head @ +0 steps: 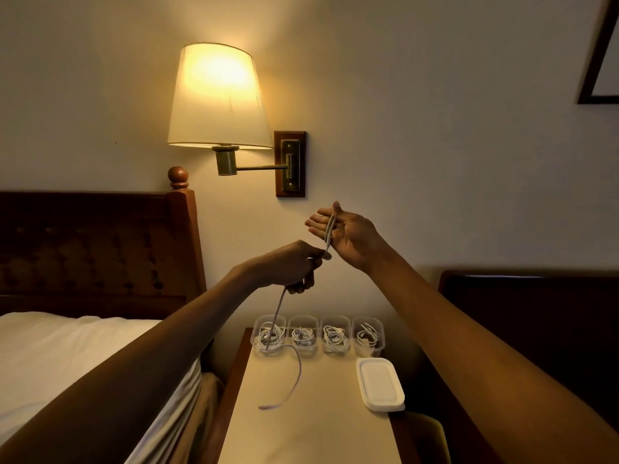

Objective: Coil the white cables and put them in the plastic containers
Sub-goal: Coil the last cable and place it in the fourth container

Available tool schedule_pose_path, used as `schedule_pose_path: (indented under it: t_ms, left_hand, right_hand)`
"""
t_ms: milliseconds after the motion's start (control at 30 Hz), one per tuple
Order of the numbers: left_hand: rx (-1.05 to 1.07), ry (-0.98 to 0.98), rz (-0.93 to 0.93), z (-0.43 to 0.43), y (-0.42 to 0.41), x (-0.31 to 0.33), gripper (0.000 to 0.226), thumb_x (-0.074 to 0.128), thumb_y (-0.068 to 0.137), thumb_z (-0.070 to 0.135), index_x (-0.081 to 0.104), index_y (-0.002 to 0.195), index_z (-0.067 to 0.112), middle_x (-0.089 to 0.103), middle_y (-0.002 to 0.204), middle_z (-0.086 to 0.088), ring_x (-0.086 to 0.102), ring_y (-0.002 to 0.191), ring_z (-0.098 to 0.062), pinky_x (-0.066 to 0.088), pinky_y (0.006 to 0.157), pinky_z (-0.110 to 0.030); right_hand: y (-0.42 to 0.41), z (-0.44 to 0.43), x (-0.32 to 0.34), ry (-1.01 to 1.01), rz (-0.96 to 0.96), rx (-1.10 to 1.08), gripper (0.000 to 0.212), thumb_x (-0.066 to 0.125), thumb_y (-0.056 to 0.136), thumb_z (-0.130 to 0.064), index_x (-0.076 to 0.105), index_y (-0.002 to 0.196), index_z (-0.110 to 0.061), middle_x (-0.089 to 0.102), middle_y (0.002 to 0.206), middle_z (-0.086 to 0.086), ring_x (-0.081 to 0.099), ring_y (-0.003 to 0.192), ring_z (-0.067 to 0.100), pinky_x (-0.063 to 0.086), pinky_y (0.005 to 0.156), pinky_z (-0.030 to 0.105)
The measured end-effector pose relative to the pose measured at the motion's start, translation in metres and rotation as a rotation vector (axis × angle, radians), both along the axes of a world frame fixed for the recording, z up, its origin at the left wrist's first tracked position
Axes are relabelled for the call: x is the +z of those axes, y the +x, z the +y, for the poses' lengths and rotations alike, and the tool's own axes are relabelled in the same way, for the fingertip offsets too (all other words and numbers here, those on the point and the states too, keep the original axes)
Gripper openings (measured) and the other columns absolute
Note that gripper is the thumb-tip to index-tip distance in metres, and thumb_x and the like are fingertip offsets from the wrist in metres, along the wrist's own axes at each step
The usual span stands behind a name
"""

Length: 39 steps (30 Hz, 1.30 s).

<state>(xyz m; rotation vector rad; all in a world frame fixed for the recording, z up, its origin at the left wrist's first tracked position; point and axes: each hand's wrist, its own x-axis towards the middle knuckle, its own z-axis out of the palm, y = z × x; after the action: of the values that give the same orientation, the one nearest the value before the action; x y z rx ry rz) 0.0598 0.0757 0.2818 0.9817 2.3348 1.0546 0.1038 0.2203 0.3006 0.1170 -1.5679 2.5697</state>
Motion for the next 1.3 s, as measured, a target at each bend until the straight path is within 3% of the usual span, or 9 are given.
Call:
schedule_pose_path:
  t_ms: [100, 233, 400, 500, 700, 933, 1067, 1167, 1300]
  left_hand:
    - [-0.034, -0.075, 0.011, 0.003, 0.001, 0.0, 0.031, 0.039, 0.105, 0.007, 0.048, 0.135, 0.008, 0.062, 0.065, -0.006, 0.058, 0.049, -0.019, 0.05, 0.051, -0.032]
    - [-0.053, -0.197, 0.102, 0.004, 0.01, 0.013, 0.029, 0.045, 0.1, 0.004, 0.058, 0.127, 0.003, 0.061, 0.076, -0.007, 0.062, 0.06, -0.02, 0.058, 0.077, -0.043]
    - [-0.134, -0.158, 0.217, -0.018, 0.015, 0.045, 0.018, 0.054, 0.098, 0.007, 0.071, 0.104, 0.003, 0.063, 0.082, -0.008, 0.067, 0.066, -0.018, 0.061, 0.068, -0.035]
    - [-0.152, -0.138, 0.367, -0.026, 0.008, 0.064, 0.013, 0.062, 0.094, 0.013, 0.073, 0.099, 0.009, 0.064, 0.078, -0.003, 0.058, 0.062, -0.011, 0.053, 0.058, -0.023]
    - [-0.175, -0.161, 0.744, -0.032, -0.019, 0.089, 0.019, 0.075, 0.082, 0.033, 0.077, 0.093, 0.018, 0.072, 0.079, 0.01, 0.066, 0.073, -0.004, 0.055, 0.073, -0.03]
    - [-0.085, 0.172, 0.743, -0.04, -0.034, 0.066, 0.014, 0.074, 0.085, 0.018, 0.075, 0.094, 0.008, 0.072, 0.083, 0.003, 0.065, 0.072, 0.002, 0.045, 0.061, -0.007]
    - [-0.044, 0.193, 0.712, -0.037, -0.04, 0.047, 0.005, 0.068, 0.09, 0.016, 0.073, 0.092, 0.015, 0.064, 0.073, 0.009, 0.06, 0.06, 0.001, 0.043, 0.054, -0.01]
    - [-0.084, 0.161, 0.515, -0.038, -0.044, 0.03, 0.018, 0.06, 0.095, 0.009, 0.067, 0.087, 0.023, 0.062, 0.071, -0.001, 0.057, 0.056, -0.009, 0.047, 0.053, -0.021]
    - [-0.061, 0.252, 0.061, -0.027, -0.022, 0.011, 0.017, 0.045, 0.102, 0.01, 0.061, 0.095, 0.01, 0.058, 0.077, -0.009, 0.055, 0.063, -0.016, 0.05, 0.057, -0.026]
  right_hand:
    - [-0.002, 0.004, -0.003, 0.035, -0.023, -0.009, 0.052, 0.034, 0.106, -0.022, 0.021, 0.148, 0.005, 0.024, 0.156, 0.025, 0.029, 0.142, 0.041, 0.024, 0.117, 0.049]
    - [-0.006, 0.007, -0.015, 0.174, -0.045, -0.036, 0.05, 0.036, 0.105, -0.019, 0.022, 0.148, 0.003, 0.023, 0.157, 0.022, 0.026, 0.143, 0.039, 0.022, 0.118, 0.048]
    - [-0.007, 0.019, -0.027, 0.445, 0.01, -0.01, 0.043, 0.039, 0.104, -0.022, 0.037, 0.141, 0.0, 0.037, 0.151, 0.017, 0.039, 0.138, 0.035, 0.036, 0.111, 0.042]
    - [0.001, 0.019, -0.03, 0.666, 0.0, 0.096, 0.039, 0.041, 0.103, -0.022, 0.047, 0.134, 0.002, 0.051, 0.14, 0.016, 0.057, 0.122, 0.028, 0.052, 0.095, 0.029]
    - [0.015, 0.013, -0.026, 0.494, -0.142, 0.45, 0.045, 0.022, 0.107, -0.021, 0.038, 0.139, 0.006, 0.05, 0.139, 0.026, 0.062, 0.111, 0.031, 0.051, 0.095, 0.031]
    - [0.024, 0.012, -0.016, 0.114, -0.144, 0.646, 0.06, 0.021, 0.105, -0.037, 0.062, 0.121, 0.004, 0.065, 0.12, 0.021, 0.068, 0.066, 0.015, 0.056, 0.064, 0.019]
    - [0.026, 0.016, -0.01, 0.026, -0.13, 0.659, 0.058, 0.025, 0.104, -0.035, 0.066, 0.117, 0.005, 0.067, 0.114, 0.021, 0.063, 0.053, 0.012, 0.056, 0.056, 0.016]
    - [0.026, 0.022, -0.004, -0.034, -0.05, 0.638, 0.055, 0.024, 0.105, -0.032, 0.061, 0.124, 0.004, 0.061, 0.125, 0.023, 0.067, 0.063, 0.014, 0.057, 0.059, 0.017]
    - [0.026, 0.024, -0.001, -0.008, 0.007, 0.522, 0.052, 0.026, 0.106, -0.031, 0.055, 0.131, 0.004, 0.056, 0.132, 0.025, 0.069, 0.1, 0.028, 0.059, 0.078, 0.026]
